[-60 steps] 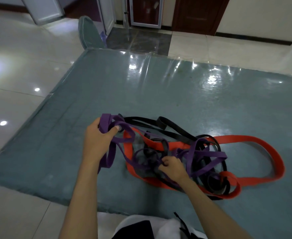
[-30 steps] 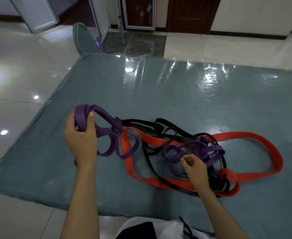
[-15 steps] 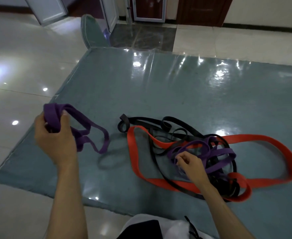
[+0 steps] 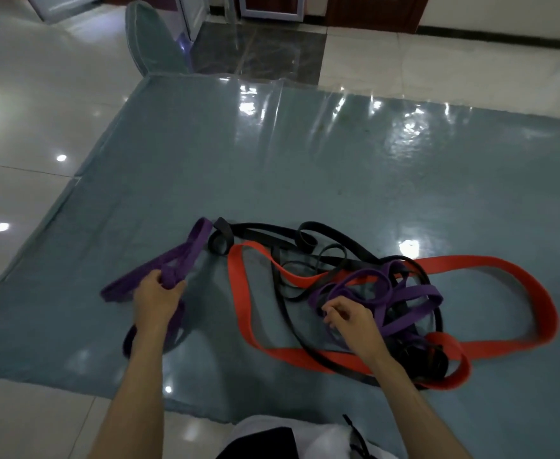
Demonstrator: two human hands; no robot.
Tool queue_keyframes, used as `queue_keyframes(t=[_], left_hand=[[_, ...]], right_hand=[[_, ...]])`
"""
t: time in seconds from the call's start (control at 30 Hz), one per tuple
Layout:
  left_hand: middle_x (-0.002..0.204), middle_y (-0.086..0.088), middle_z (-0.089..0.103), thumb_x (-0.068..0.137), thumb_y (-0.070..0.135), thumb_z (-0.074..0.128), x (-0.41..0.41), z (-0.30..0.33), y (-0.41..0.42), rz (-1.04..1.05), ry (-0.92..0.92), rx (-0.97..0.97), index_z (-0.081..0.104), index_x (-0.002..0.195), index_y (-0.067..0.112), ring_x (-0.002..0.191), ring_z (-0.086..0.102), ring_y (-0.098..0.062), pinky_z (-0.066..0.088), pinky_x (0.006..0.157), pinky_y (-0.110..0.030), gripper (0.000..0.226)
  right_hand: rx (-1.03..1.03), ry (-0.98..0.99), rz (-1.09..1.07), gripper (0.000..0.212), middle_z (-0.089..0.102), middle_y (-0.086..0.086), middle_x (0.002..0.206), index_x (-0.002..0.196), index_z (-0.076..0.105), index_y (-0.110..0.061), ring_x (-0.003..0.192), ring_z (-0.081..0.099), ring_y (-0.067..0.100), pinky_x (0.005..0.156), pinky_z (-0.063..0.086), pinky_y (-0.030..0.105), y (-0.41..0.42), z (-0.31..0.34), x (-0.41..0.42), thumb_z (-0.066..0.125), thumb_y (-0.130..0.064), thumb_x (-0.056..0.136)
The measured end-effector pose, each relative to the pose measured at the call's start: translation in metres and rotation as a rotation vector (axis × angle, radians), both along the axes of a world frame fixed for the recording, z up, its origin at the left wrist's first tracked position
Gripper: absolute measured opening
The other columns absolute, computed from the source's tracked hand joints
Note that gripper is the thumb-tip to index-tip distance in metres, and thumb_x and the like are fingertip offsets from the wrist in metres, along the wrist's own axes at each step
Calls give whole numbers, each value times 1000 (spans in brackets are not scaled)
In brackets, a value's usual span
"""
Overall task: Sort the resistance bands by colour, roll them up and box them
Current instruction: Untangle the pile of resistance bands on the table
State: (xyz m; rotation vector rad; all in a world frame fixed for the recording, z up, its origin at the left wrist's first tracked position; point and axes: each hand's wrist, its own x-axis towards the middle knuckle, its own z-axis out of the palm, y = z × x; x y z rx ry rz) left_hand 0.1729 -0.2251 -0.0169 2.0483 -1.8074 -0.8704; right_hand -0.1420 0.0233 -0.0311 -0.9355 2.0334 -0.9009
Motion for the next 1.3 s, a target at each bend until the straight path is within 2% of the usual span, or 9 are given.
queue_keyframes(t=[0.13, 0.37, 0.53, 0.7, 0.87, 1.0, 1.1, 1.17, 1.3], left_hand=[[145, -27, 49, 76, 67, 80, -14, -18, 20, 134, -199, -35, 52, 141, 3, 133, 44, -47, 41, 107, -62, 96], [87, -9, 66, 97, 45, 65, -73, 0, 50, 31, -31, -30, 55, 92, 15, 92, 68, -38, 49, 77, -43, 32], [133, -21, 57, 89, 43, 78, -102, -27, 58, -183, -152, 274, 45, 128, 4, 118, 62, -44, 52, 92, -47, 63], [106, -14, 63, 76, 6, 79, -109, -43, 62, -117, 17, 389, 44, 111, 8, 106, 68, -36, 54, 85, -38, 49], [142, -23, 40, 78, 12, 83, -113, -44, 86, -157, -143, 256, 38, 133, 0, 127, 49, -47, 47, 101, -52, 72], [129, -22, 52, 70, 3, 89, -100, -44, 81, -24, 115, 332, 36, 131, 2, 105, 64, -38, 56, 87, -45, 81], [92, -14, 71, 68, -8, 86, -92, -31, 79, 107, 373, 503, 65, 102, 3, 66, 72, -24, 55, 60, -29, 41], [77, -7, 75, 68, -7, 86, -84, -23, 85, 56, 387, 511, 74, 78, 12, 80, 75, -27, 57, 71, -32, 25], [89, 0, 74, 78, 0, 85, -78, 18, 100, -161, 471, 479, 73, 103, 22, 78, 67, -13, 51, 61, -16, 36]], right_hand=[[-3, 5, -34, 16, 74, -10, 75, 90, 71, -25, 75, 71, 7, 73, 57, 30, 5, -8, -6, 63, -16, 101], [4, -1, -63, 16, 73, -13, 74, 90, 70, -25, 74, 70, 5, 73, 59, 31, 3, -10, -6, 62, -16, 101], [-8, -12, -78, 18, 73, -11, 74, 90, 70, -25, 73, 71, 7, 72, 59, 30, 4, -7, -10, 62, -15, 102], [-5, -30, -113, 16, 73, -10, 74, 91, 70, -25, 71, 70, 7, 69, 58, 28, 12, -6, -13, 62, -17, 102], [-16, 2, -89, 16, 73, -11, 78, 92, 70, -25, 78, 69, 5, 73, 55, 26, 17, -9, -5, 62, -16, 102], [-63, 292, -89, 16, 64, -8, 116, 101, 71, -23, 113, 54, 12, 98, 47, 31, 25, -16, 6, 69, -9, 93], [-52, 457, -229, 26, 50, 2, 144, 107, 71, -23, 138, 39, 23, 110, 37, 44, 34, -17, 9, 75, -7, 86], [30, 441, -247, 33, 37, 6, 159, 115, 68, -24, 149, 30, 28, 113, 34, 53, 41, -19, 12, 76, -9, 86], [58, 403, -232, 35, 38, 8, 160, 119, 68, -23, 150, 29, 31, 113, 37, 60, 51, -23, 21, 76, -11, 88]])
